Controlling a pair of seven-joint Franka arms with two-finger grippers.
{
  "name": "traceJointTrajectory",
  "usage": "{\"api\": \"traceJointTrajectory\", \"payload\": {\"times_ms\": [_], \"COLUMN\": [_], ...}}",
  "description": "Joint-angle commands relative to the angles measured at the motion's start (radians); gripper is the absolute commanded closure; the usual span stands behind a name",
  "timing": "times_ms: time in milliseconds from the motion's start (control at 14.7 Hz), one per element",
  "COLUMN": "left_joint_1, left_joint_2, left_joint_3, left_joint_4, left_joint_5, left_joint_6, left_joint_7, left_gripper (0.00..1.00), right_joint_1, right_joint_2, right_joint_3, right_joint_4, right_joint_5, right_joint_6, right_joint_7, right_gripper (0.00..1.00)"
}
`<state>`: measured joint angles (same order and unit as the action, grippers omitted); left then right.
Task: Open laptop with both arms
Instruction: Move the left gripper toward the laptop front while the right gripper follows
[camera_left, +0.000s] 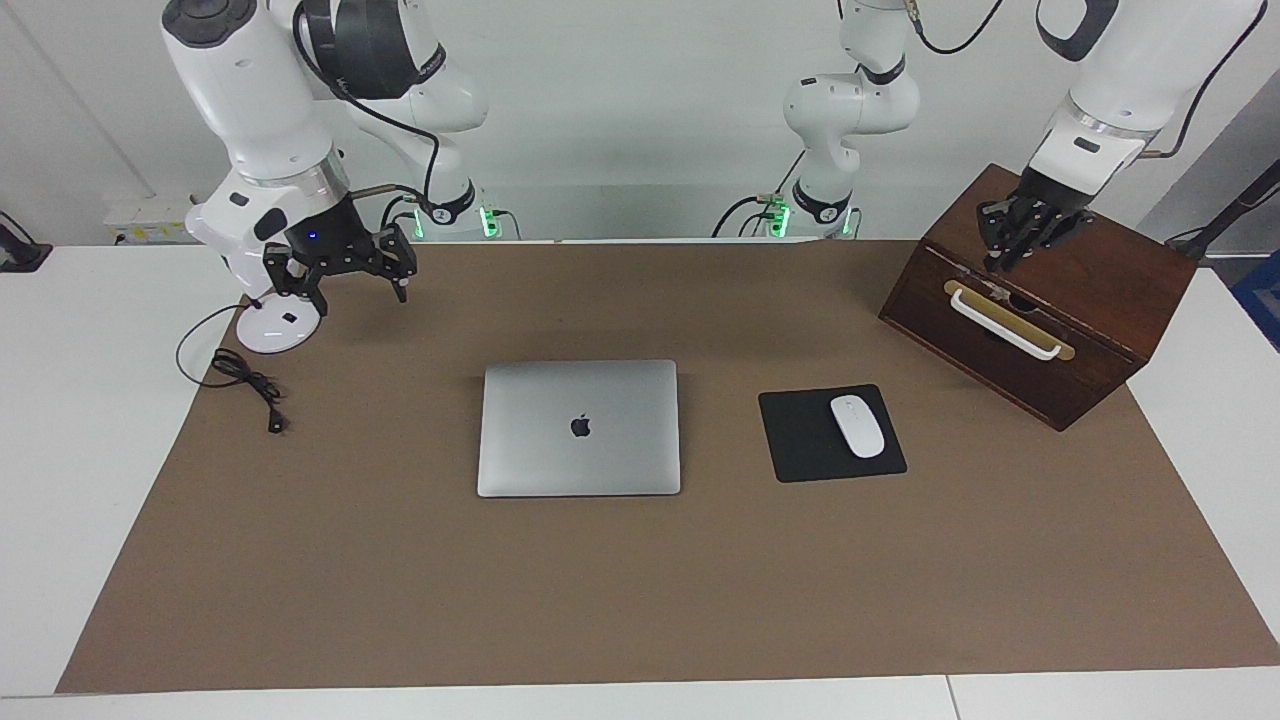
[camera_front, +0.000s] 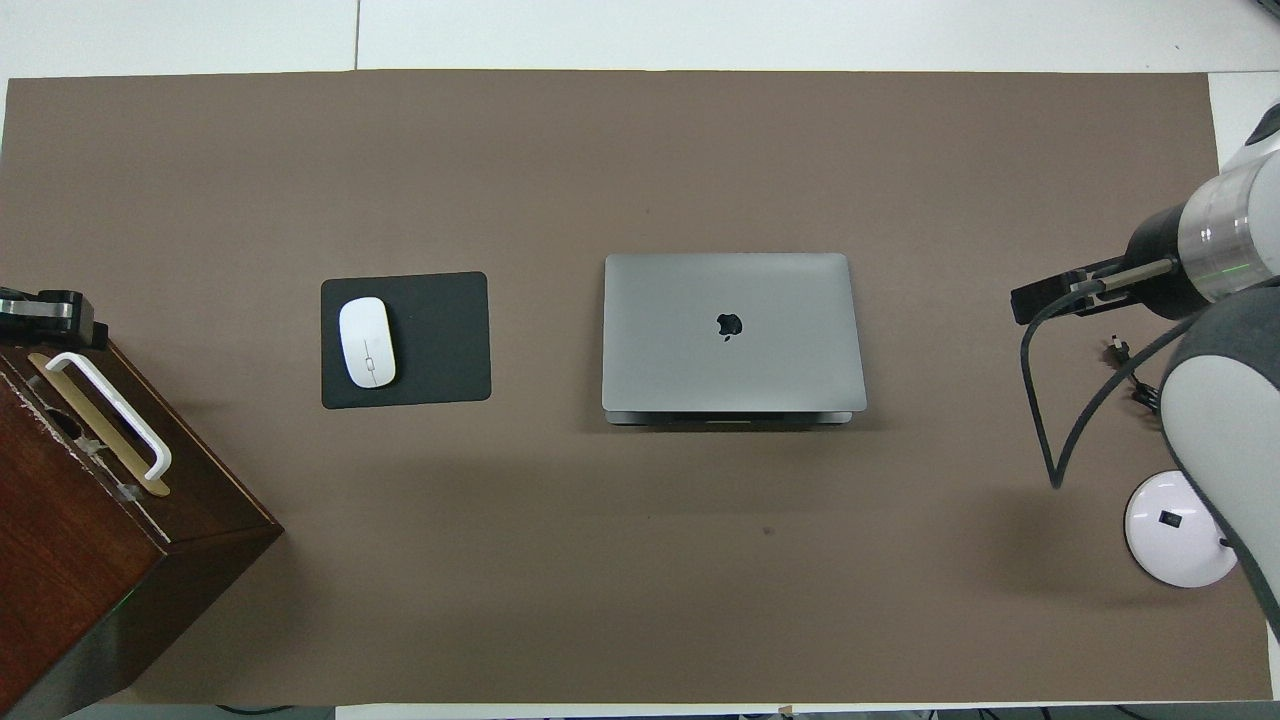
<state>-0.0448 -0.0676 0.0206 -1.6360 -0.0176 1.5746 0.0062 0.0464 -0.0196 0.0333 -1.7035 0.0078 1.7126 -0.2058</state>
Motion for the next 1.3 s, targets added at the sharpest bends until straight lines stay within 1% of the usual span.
{"api": "traceJointTrajectory", "payload": {"times_ms": [0,68,205,341,410,546,614,683,819,956,1092,1229], "left_joint_1": [-0.007,-0.007,-0.007,-0.012,-0.024,-0.026,-0.027,-0.032,-0.064,-0.098,-0.119,-0.176], "left_joint_2": [-0.026,-0.026,-0.026,-0.026,-0.026,-0.029,-0.032,-0.032,-0.075,-0.119,-0.161,-0.222], "left_joint_3": [-0.005,-0.008,-0.008,-0.01,-0.01,-0.01,-0.01,-0.01,-0.01,-0.01,-0.01,-0.01], "left_joint_4": [-0.051,-0.054,-0.057,-0.068,-0.079,-0.096,-0.1,-0.114,-0.213,-0.319,-0.402,-0.514], "left_joint_5": [0.016,0.013,-0.018,-0.024,-0.041,-0.079,-0.114,-0.117,-0.117,-0.119,-0.124,-0.124], "left_joint_6": [0.056,0.068,0.076,0.131,0.163,0.194,0.203,0.235,0.329,0.416,0.452,0.481], "left_joint_7": [-0.133,-0.14,-0.138,-0.135,-0.129,-0.126,-0.1,-0.045,0.05,0.072,0.11,0.161], "left_gripper": [1.0,1.0,1.0,1.0,1.0,1.0,1.0,1.0,1.0,1.0,1.0,1.0], "right_joint_1": [-0.008,-0.008,-0.008,-0.002,0.033,0.049,0.062,0.087,0.099,0.139,0.161,0.168], "right_joint_2": [-0.026,-0.037,-0.065,-0.062,-0.059,-0.049,-0.043,-0.042,-0.043,-0.049,-0.051,-0.048], "right_joint_3": [0.002,0.004,0.007,0.014,0.019,0.02,0.02,0.02,0.02,0.02,0.022,0.02], "right_joint_4": [-0.076,-0.106,-0.169,-0.173,-0.174,-0.177,-0.177,-0.177,-0.18,-0.189,-0.211,-0.237], "right_joint_5": [0.014,0.014,0.015,0.011,-0.012,-0.023,-0.023,-0.023,-0.025,-0.057,-0.086,-0.097], "right_joint_6": [0.091,0.146,0.202,0.212,0.216,0.249,0.268,0.269,0.26,0.254,0.259,0.275], "right_joint_7": [-0.17,-0.22,-0.323,-0.365,-0.372,-0.374,-0.372,-0.368,-0.369,-0.372,-0.371,-0.371], "right_gripper": [0.0,0.0,0.0,0.0,0.0,0.0,0.0,0.0,0.0,0.0,0.0,0.0]}}
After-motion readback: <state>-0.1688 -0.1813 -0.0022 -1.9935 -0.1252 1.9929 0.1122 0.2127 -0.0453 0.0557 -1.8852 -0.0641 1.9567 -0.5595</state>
